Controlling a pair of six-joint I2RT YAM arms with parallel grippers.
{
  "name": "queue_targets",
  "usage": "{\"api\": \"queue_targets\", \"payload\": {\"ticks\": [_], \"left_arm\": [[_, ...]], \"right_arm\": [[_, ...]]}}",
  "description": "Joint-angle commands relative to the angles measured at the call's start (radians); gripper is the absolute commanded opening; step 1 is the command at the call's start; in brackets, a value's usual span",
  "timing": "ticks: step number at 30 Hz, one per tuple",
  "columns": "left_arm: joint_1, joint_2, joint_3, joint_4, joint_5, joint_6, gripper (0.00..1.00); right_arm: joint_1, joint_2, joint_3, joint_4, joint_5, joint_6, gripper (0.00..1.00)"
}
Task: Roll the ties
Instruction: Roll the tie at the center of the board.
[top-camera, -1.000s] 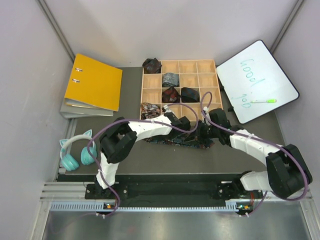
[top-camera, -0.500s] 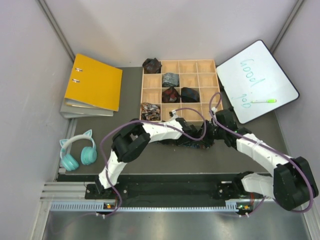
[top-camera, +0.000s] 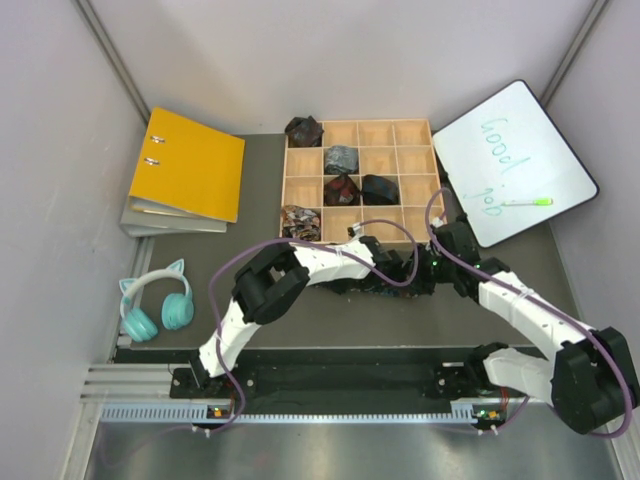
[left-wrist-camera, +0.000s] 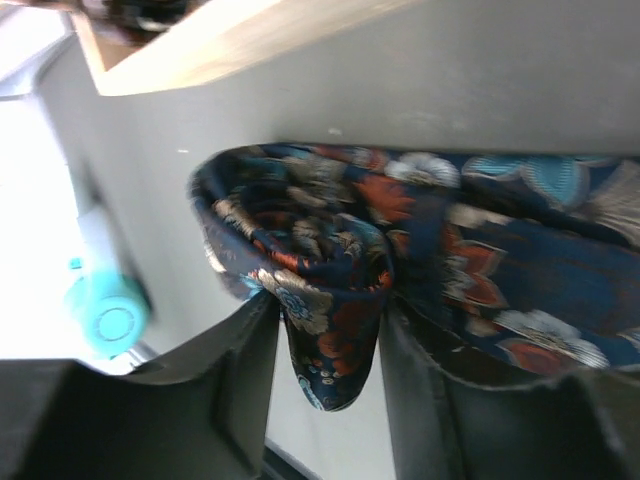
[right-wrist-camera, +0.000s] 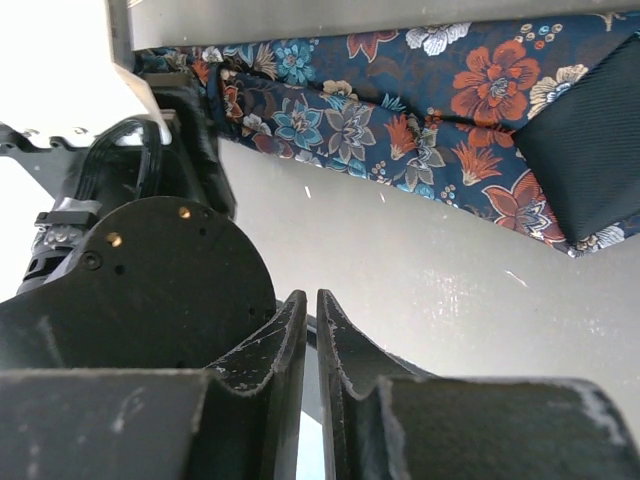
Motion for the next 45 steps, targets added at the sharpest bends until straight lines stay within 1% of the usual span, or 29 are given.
{"api": "queue_targets", "payload": {"ticks": [1, 6, 10, 13, 16, 17, 24, 26, 30, 31, 33, 34, 35, 37, 38, 39, 42, 45], "left_arm": [[-0.014, -0.019, -0.006, 0.130, 0.119, 0.058, 0.53], [-0.002, -0.060, 0.009, 0.170, 0.166, 0.093, 0.61], [0.026, -0.101, 0.011, 0.210, 0.261, 0.136, 0.65], [0.049, -0.150, 0.005, 0.233, 0.306, 0.158, 0.69], [0.079, -0.209, -0.021, 0.259, 0.381, 0.179, 0.73], [0.102, -0.226, -0.049, 0.290, 0.440, 0.185, 0.73], [0.217, -0.417, -0.170, 0.391, 0.617, 0.204, 0.75], [0.263, -0.480, -0.208, 0.403, 0.635, 0.208, 0.75], [0.345, -0.575, -0.284, 0.429, 0.649, 0.231, 0.75], [0.386, -0.594, -0.305, 0.440, 0.669, 0.243, 0.75], [0.430, -0.644, -0.376, 0.465, 0.704, 0.256, 0.75], [0.472, -0.664, -0.400, 0.494, 0.749, 0.265, 0.75], [0.490, -0.699, -0.447, 0.511, 0.769, 0.268, 0.75], [0.533, -0.730, -0.486, 0.547, 0.804, 0.279, 0.75], [0.543, -0.755, -0.517, 0.555, 0.845, 0.282, 0.75], [0.553, -0.766, -0.528, 0.560, 0.855, 0.288, 0.75], [0.587, -0.787, -0.560, 0.569, 0.878, 0.296, 0.75], [0.619, -0.804, -0.589, 0.589, 0.918, 0.302, 0.74]], "right_arm": [[0.007, -0.042, 0.051, 0.073, -0.068, -0.004, 0.11], [0.010, -0.041, 0.065, 0.068, -0.067, 0.002, 0.11], [0.008, -0.039, 0.083, 0.055, -0.062, 0.002, 0.12], [0.008, -0.036, 0.098, 0.047, -0.060, 0.001, 0.12], [0.008, -0.035, 0.109, 0.042, -0.056, 0.002, 0.12], [0.008, -0.035, 0.114, 0.042, -0.054, 0.001, 0.12], [0.012, -0.006, 0.135, 0.053, -0.053, 0.013, 0.13], [0.024, 0.034, 0.150, 0.059, -0.053, 0.011, 0.15], [0.100, 0.128, 0.210, 0.085, -0.039, 0.014, 0.20], [0.132, 0.146, 0.226, 0.094, -0.034, 0.019, 0.24], [0.165, 0.209, 0.267, 0.130, -0.027, 0.025, 0.28], [0.189, 0.234, 0.293, 0.140, -0.025, 0.036, 0.31], [0.199, 0.278, 0.305, 0.154, -0.025, 0.041, 0.32], [0.222, 0.329, 0.342, 0.196, -0.033, 0.056, 0.36], [0.228, 0.352, 0.351, 0.212, -0.045, 0.060, 0.37], [0.234, 0.407, 0.362, 0.228, -0.051, 0.065, 0.38], [0.248, 0.503, 0.405, 0.268, -0.073, 0.077, 0.38], [0.254, 0.560, 0.440, 0.279, -0.071, 0.077, 0.39]]}}
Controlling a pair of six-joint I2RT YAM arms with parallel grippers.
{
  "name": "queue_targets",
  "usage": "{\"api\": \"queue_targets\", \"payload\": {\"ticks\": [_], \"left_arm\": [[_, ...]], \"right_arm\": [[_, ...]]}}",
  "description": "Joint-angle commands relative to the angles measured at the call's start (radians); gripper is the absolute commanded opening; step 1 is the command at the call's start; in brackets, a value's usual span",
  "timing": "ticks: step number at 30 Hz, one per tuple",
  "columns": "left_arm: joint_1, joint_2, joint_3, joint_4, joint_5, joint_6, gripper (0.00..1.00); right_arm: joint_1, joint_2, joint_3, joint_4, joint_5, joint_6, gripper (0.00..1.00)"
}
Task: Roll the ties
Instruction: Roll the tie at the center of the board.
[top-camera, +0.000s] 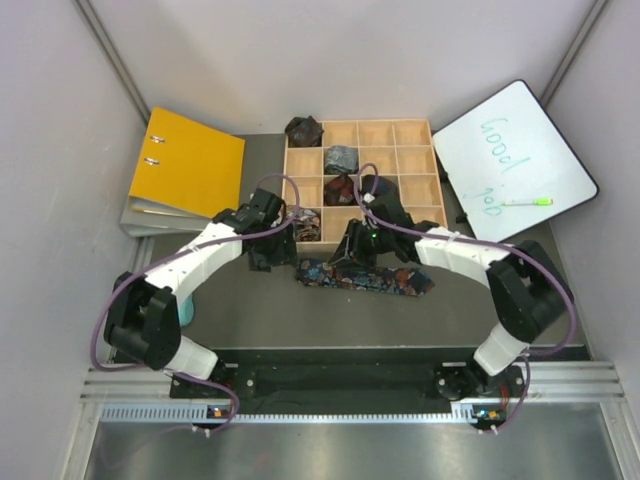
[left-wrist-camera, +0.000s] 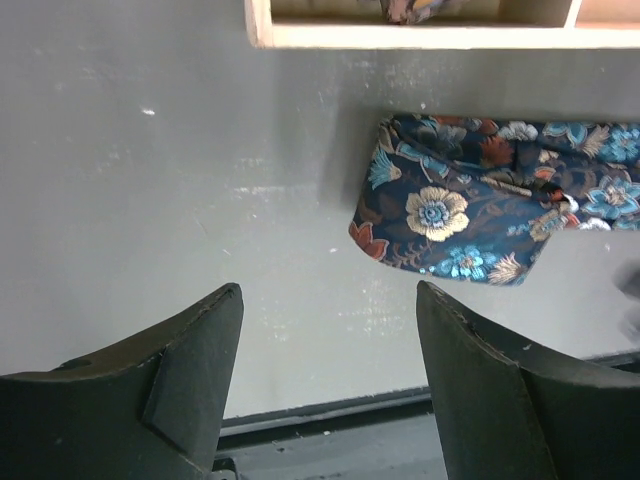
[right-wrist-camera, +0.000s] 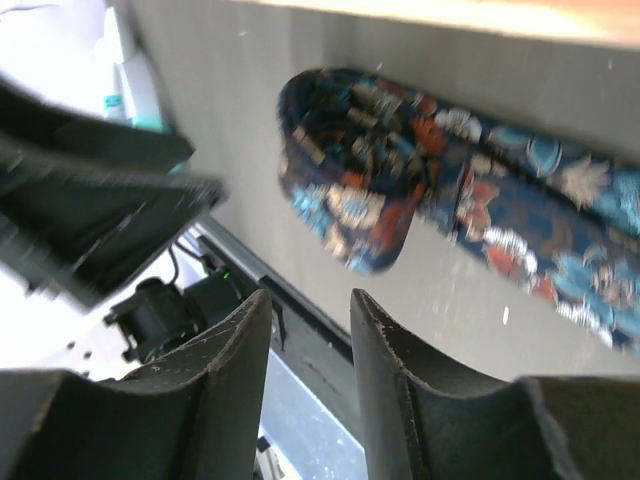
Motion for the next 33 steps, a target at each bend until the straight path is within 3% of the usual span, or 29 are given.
{"api": "queue_targets", "payload": {"ticks": [1, 10, 20, 33], "left_arm": [[0.044, -0.057, -0.034, 0.084, 0.097, 0.031, 0.74], [0.066, -0.083, -0.095, 0.189, 0.194, 0.028, 0.74], [0.073, -0.081, -0.270, 0.484, 0.329, -0.015, 0.72], [0.084, -0.003, -0.316, 0.634, 0.364, -0.023, 0.66]], "right_arm": [[0.019, 0.088, 0.076, 0.075, -0.012, 0.009, 0.39], [0.022, 0.196, 0.087, 0.125, -0.015, 0.008, 0.39], [0.025, 0.266, 0.085, 0.133, -0.003, -0.014, 0.31], [0.025, 0.323, 0.102, 0.121, 0.005, -0.046, 0.26]]}}
